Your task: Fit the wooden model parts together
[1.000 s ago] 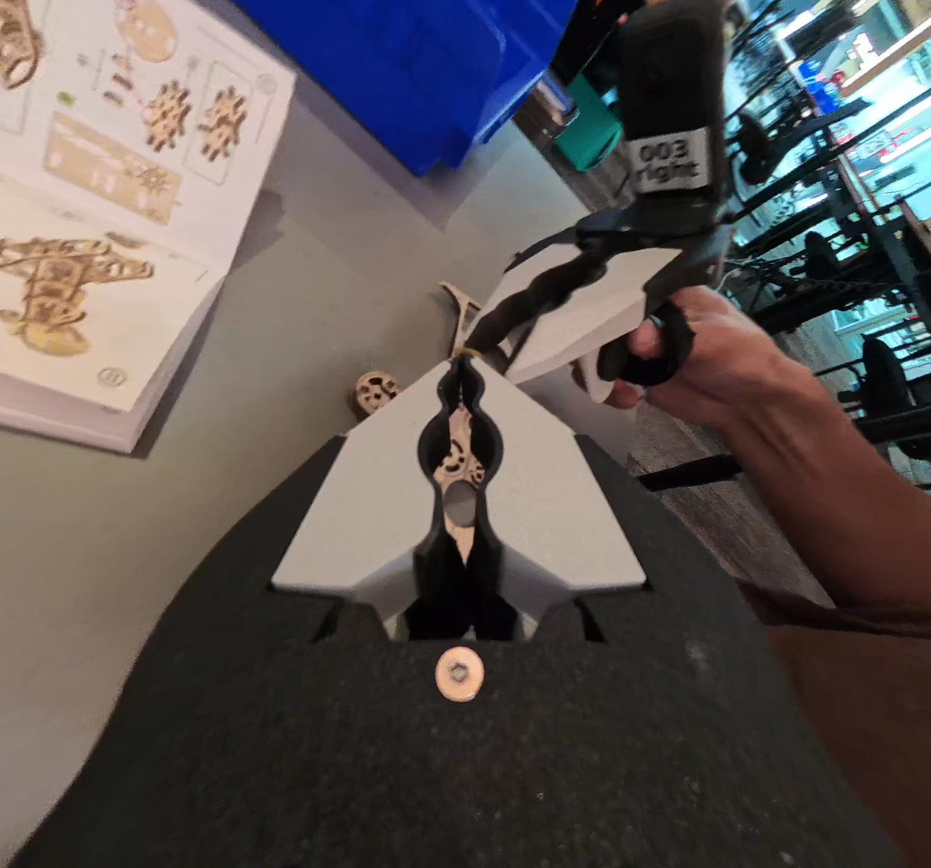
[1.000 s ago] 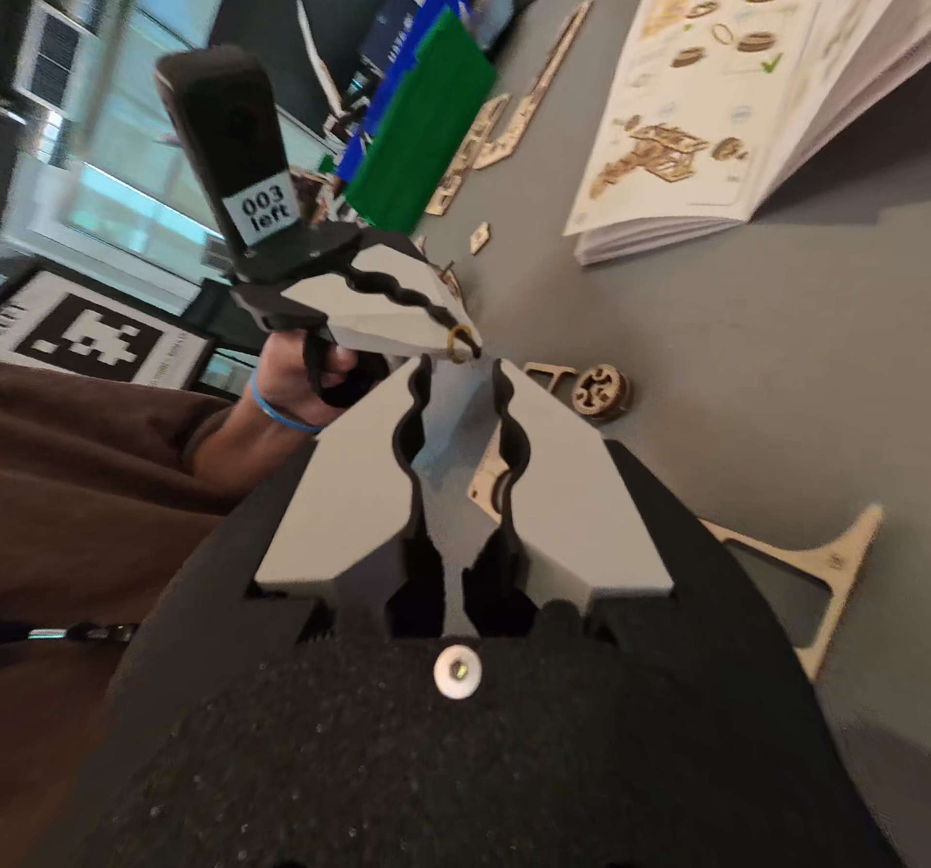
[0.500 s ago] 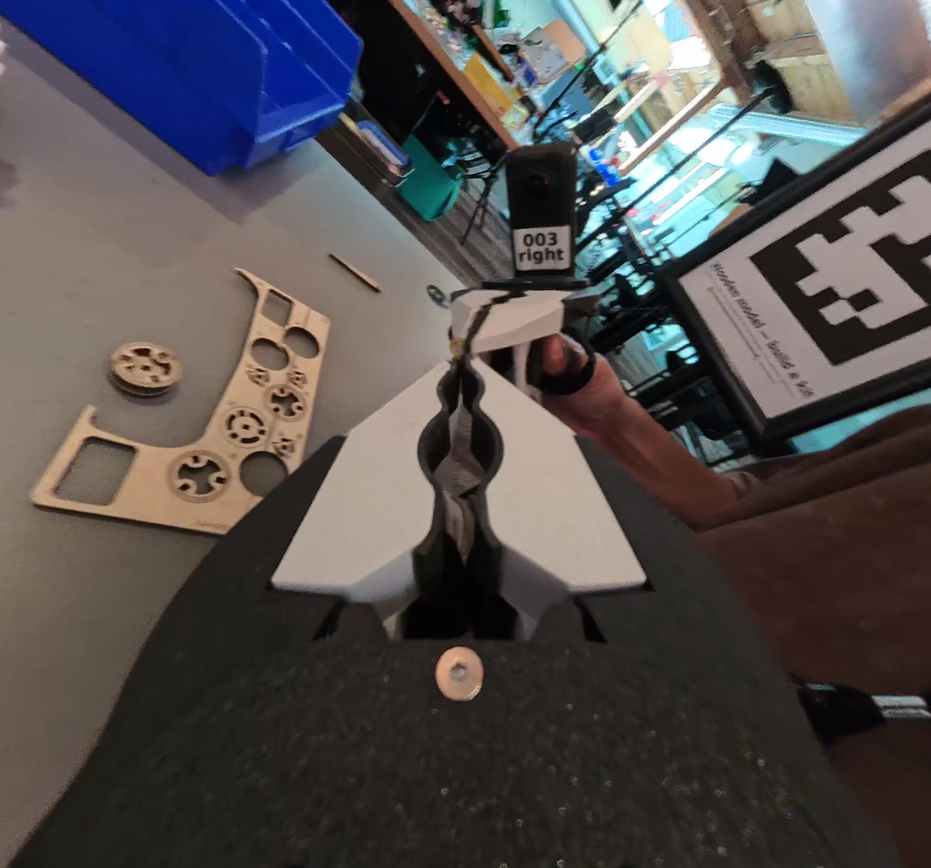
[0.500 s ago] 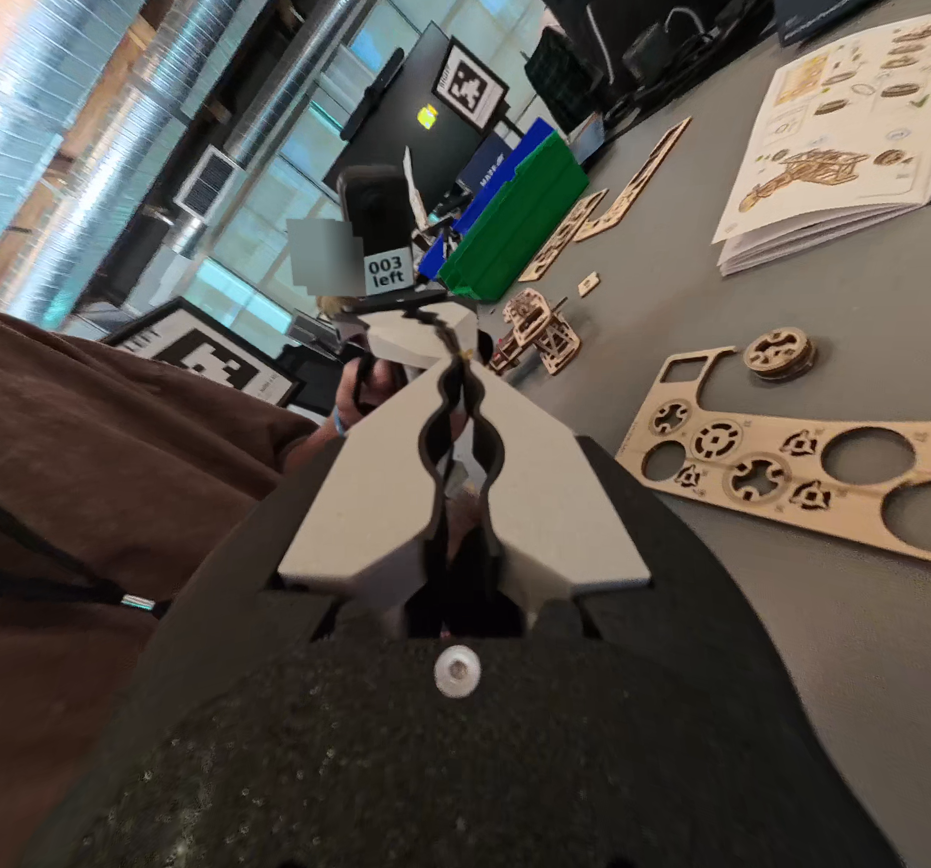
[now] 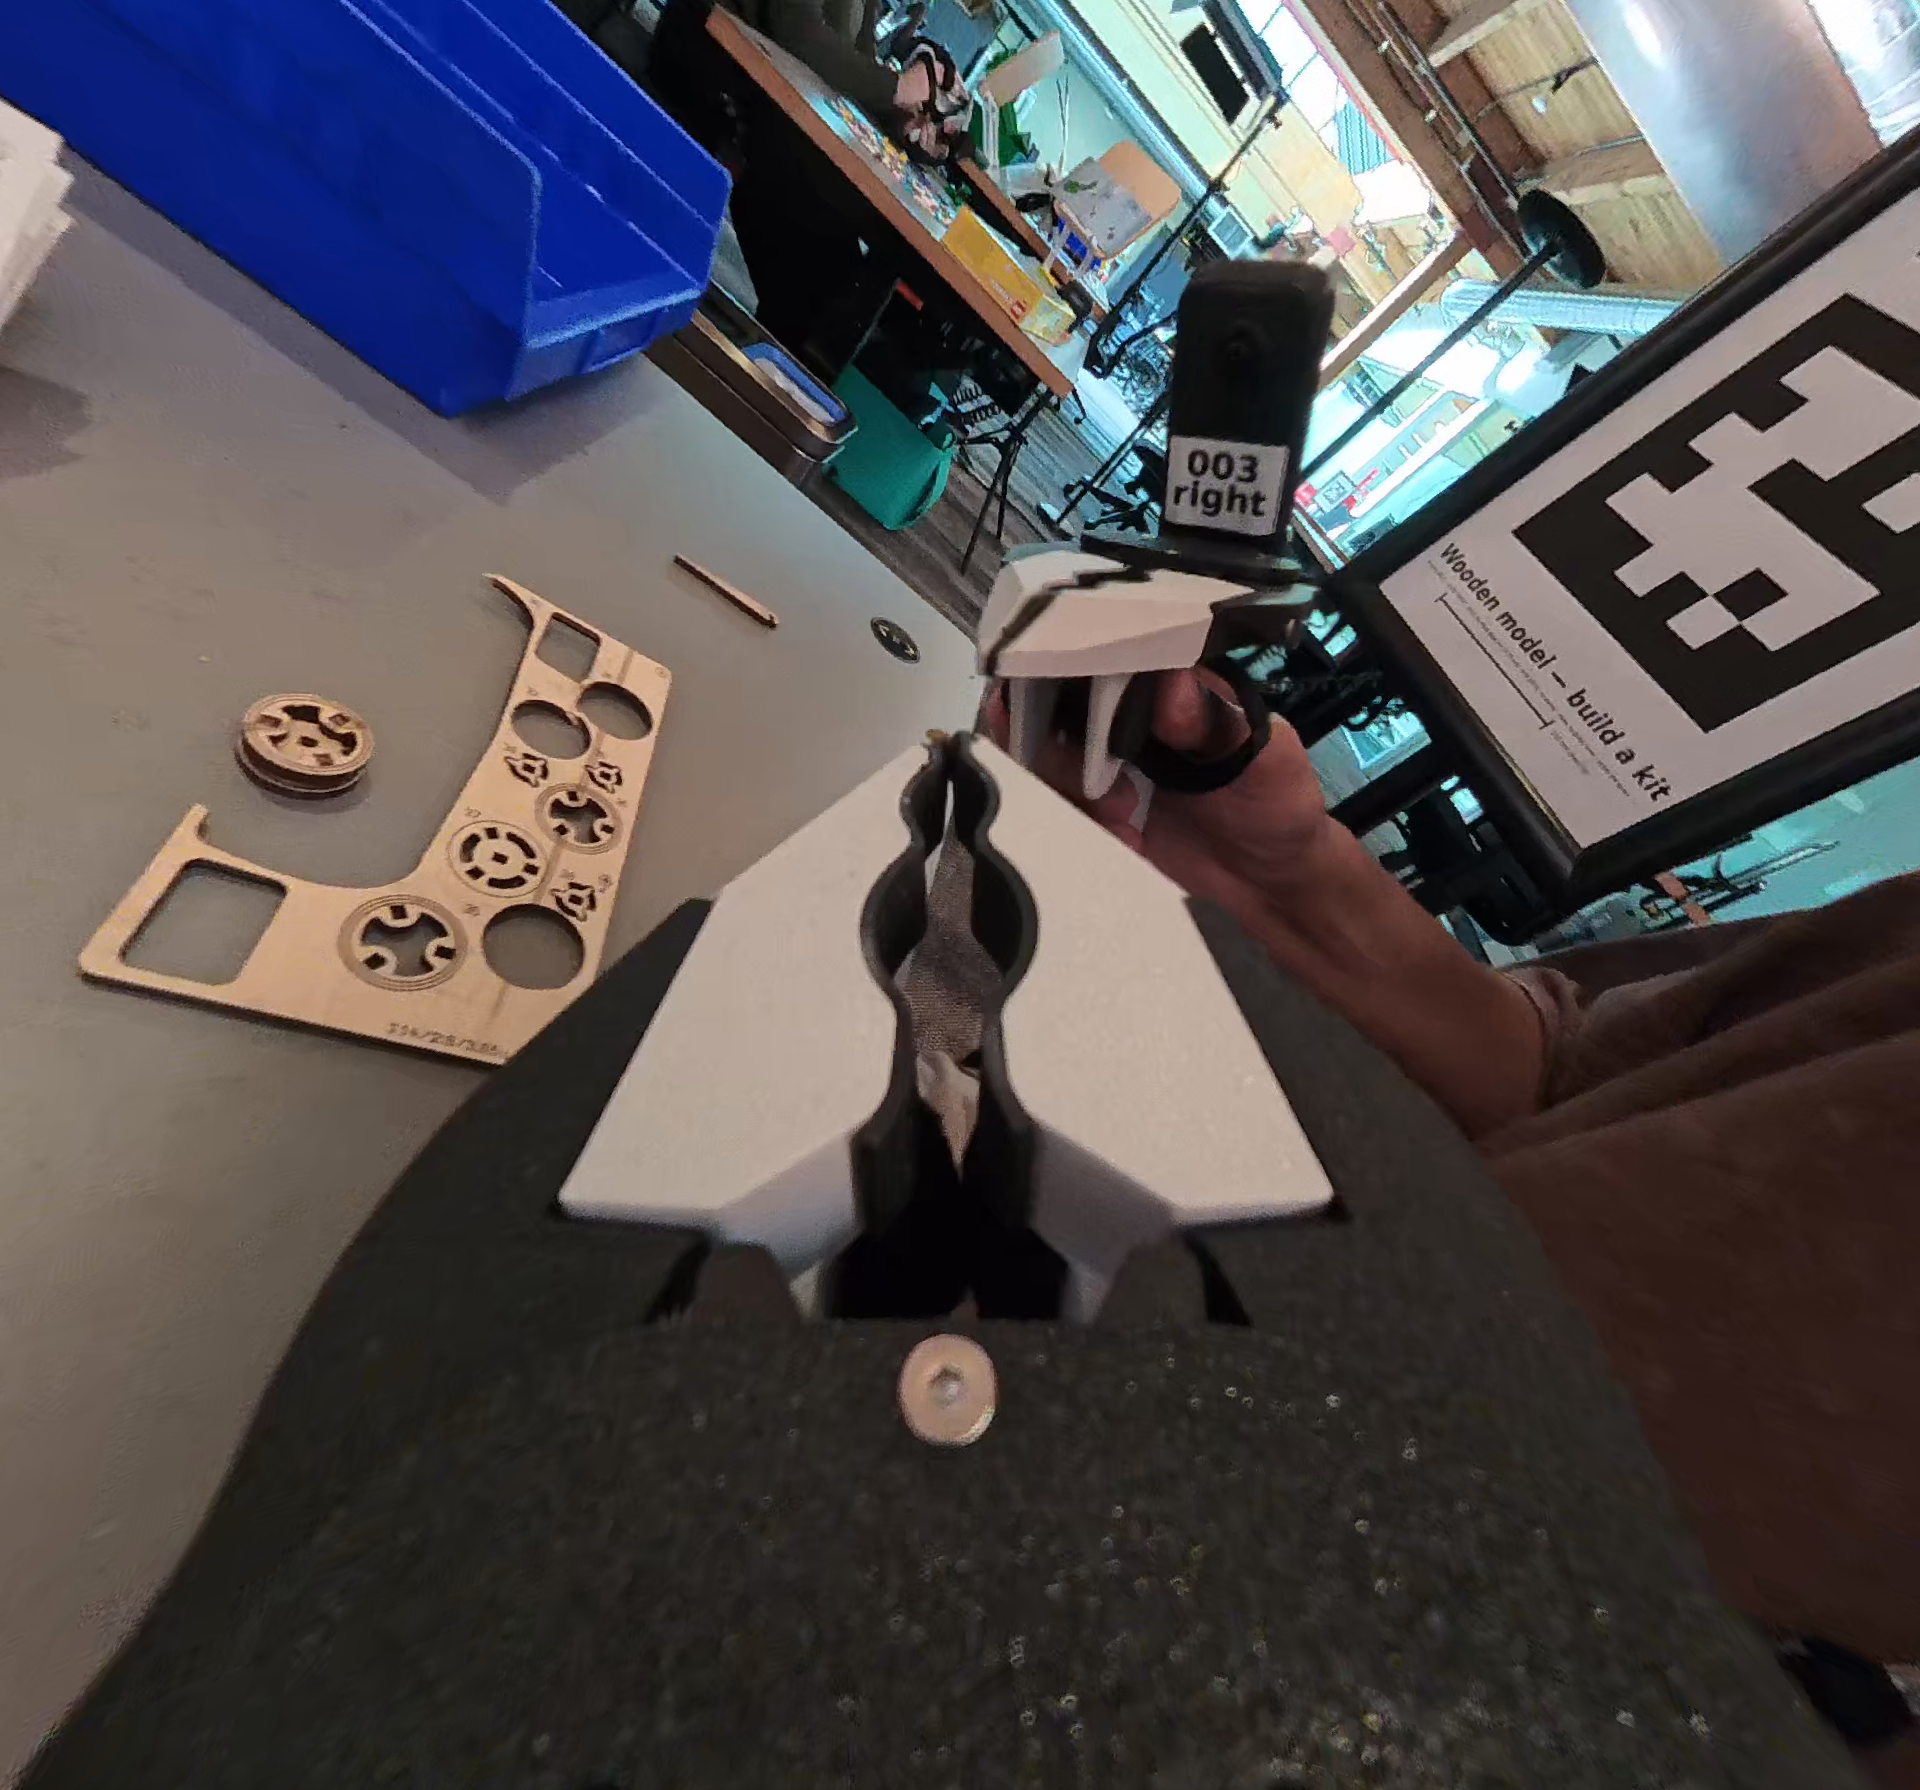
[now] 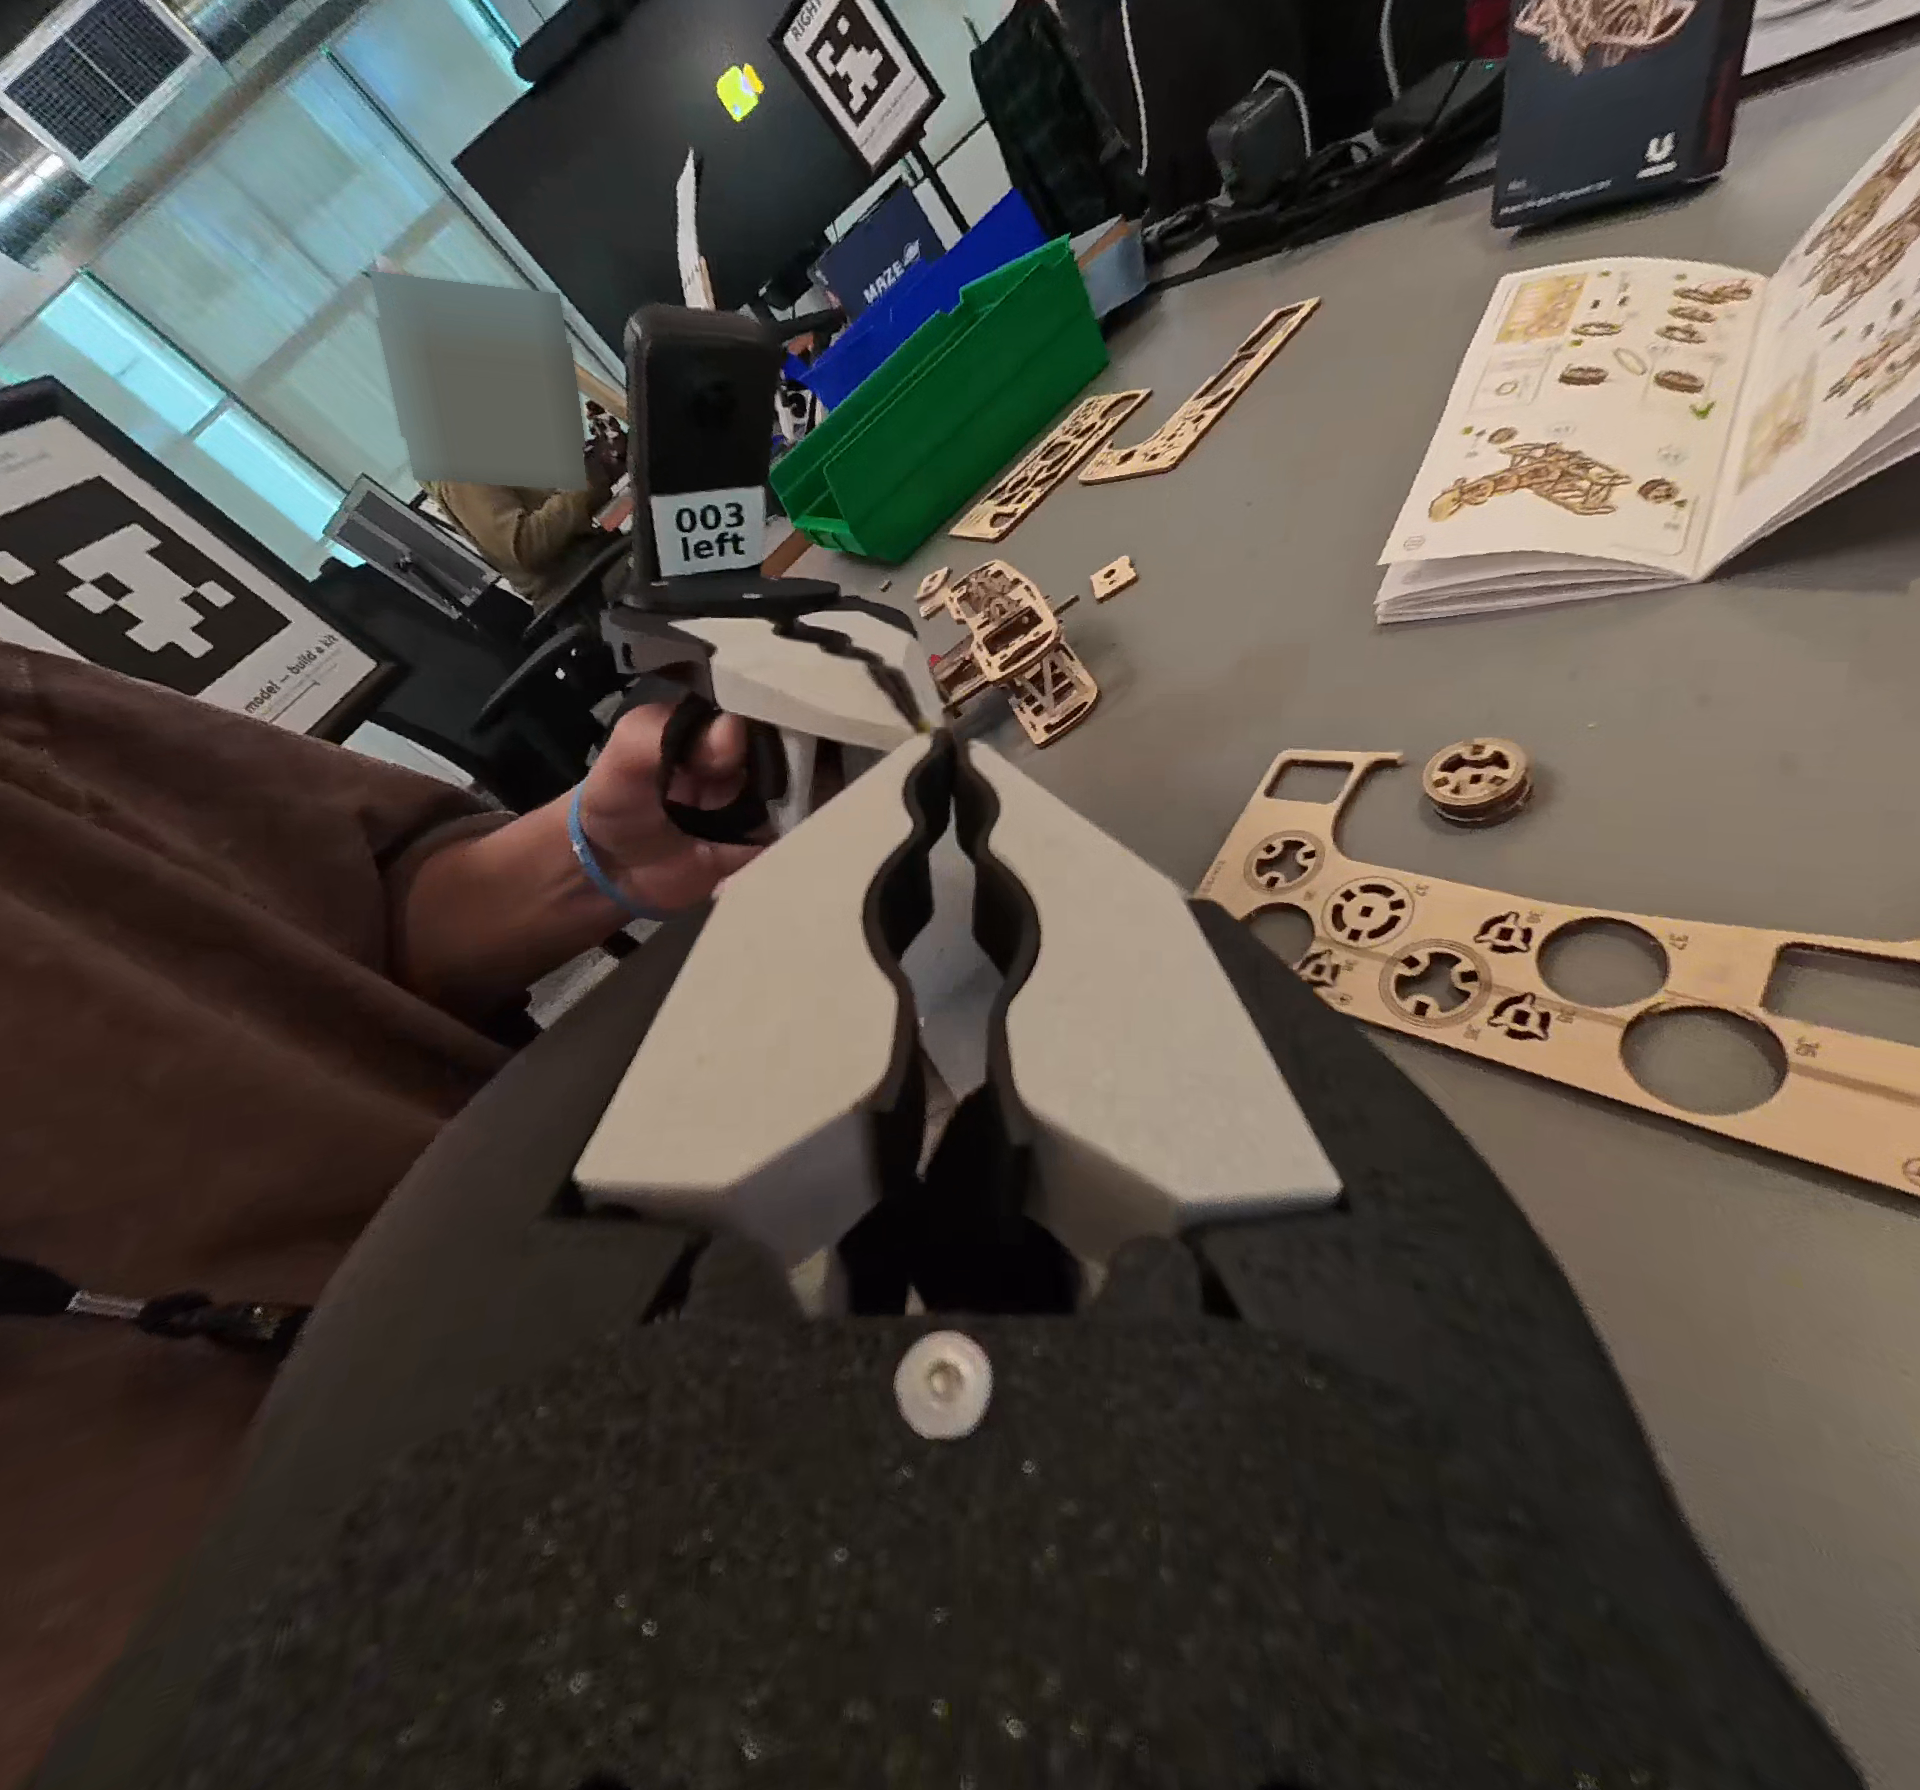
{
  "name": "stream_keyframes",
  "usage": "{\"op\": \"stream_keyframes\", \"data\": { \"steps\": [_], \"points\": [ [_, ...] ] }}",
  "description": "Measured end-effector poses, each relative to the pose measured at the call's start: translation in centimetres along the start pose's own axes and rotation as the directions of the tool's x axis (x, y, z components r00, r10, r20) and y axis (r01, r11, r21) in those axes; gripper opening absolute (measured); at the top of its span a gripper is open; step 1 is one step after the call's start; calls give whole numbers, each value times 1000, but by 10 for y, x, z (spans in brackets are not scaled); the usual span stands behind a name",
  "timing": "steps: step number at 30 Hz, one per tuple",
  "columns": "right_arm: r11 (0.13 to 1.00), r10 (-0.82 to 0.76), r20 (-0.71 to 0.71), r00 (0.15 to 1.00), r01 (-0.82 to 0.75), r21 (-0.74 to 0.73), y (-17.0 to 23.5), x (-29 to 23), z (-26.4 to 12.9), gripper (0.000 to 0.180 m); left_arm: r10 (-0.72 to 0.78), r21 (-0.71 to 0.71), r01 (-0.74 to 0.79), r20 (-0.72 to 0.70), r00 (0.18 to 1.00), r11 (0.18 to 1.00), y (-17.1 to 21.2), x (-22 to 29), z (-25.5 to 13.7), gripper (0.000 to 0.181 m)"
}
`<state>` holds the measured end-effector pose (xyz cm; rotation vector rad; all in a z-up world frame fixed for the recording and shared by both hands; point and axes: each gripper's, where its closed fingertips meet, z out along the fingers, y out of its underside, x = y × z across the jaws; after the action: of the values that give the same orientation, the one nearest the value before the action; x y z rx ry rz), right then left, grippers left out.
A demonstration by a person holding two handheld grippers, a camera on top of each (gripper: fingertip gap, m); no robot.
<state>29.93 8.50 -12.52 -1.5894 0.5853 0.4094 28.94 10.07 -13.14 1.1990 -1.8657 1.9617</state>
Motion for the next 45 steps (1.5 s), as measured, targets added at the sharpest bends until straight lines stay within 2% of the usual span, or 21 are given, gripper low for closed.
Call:
{"op": "stream_keyframes", "data": {
  "steps": [3, 6, 8, 10, 13, 18, 21, 22, 27, 29, 33, 35, 37, 39, 41, 45],
  "points": [
    [1000, 29, 29, 999, -29, 7, -1, 0, -2, 0, 35, 3, -35, -23, 999, 999, -3, 5, -2, 0],
    [997, 73, 179, 981, -75, 2, 3, -18, 5, 2, 67, 18, -66, -52, 996, 998, -6, 12, -3, 0],
    [992, 122, 273, 954, -129, 6, 3, -30, 10, 13, 77, 33, -75, -90, 993, 997, -8, 19, -3, 0],
    [986, 144, 331, 932, -163, 29, 0, -36, 11, 9, 92, 43, -87, -109, 990, 995, -10, 23, -4, 0],
    [978, 170, 362, 917, -201, 50, -5, -36, 10, 8, 100, 53, -93, -144, 985, 994, -11, 30, -5, 0],
    [979, 175, 353, 919, -202, 41, -2, -34, 12, 19, 82, 61, -71, -194, 978, 996, -12, 37, -6, 0],
    [978, 176, 376, 910, -203, 34, -2, -38, 12, 14, 77, 67, -65, -201, 977, 996, -12, 38, -6, 0],
    [979, 176, 392, 903, -202, 26, -1, -41, 11, 2, 72, 63, -61, -196, 978, 996, -12, 37, -6, 0],
    [992, 120, 286, 951, -124, -5, 4, -35, 14, 0, 59, 60, -47, -217, 974, 997, -11, 39, -5, 0],
    [994, 100, 199, 975, -107, 28, -1, -25, 14, 0, 65, 32, -59, -241, 968, 998, -6, 42, -4, 0],
    [999, 33, -40, 999, -33, -13, 10, 0, 18, 0, 142, -32, -151, -197, 970, 988, 9, 41, 5, 0],
    [990, -129, -197, 972, 116, -78, 15, 13, 20, 0, 160, -42, -171, -183, 970, 984, 13, 42, 10, 0],
    [949, -312, -304, 900, 280, -144, 14, 17, 22, 0, 176, -28, -182, -146, 974, 983, 11, 39, 12, 0],
    [905, -425, -377, 823, 381, -189, 14, 21, 25, 0, 153, 9, -154, -154, 976, 988, 3, 39, 10, 0],
    [898, -439, -358, 824, 387, -210, 22, 19, 34, 0, 127, -4, -129, -168, 978, 992, 7, 38, 11, 0],
    [975, -221, -129, 967, 214, -64, 25, -7, 44, 0, 145, -8, -150, -206, 968, 989, 7, 46, 10, 0]
  ]
}}
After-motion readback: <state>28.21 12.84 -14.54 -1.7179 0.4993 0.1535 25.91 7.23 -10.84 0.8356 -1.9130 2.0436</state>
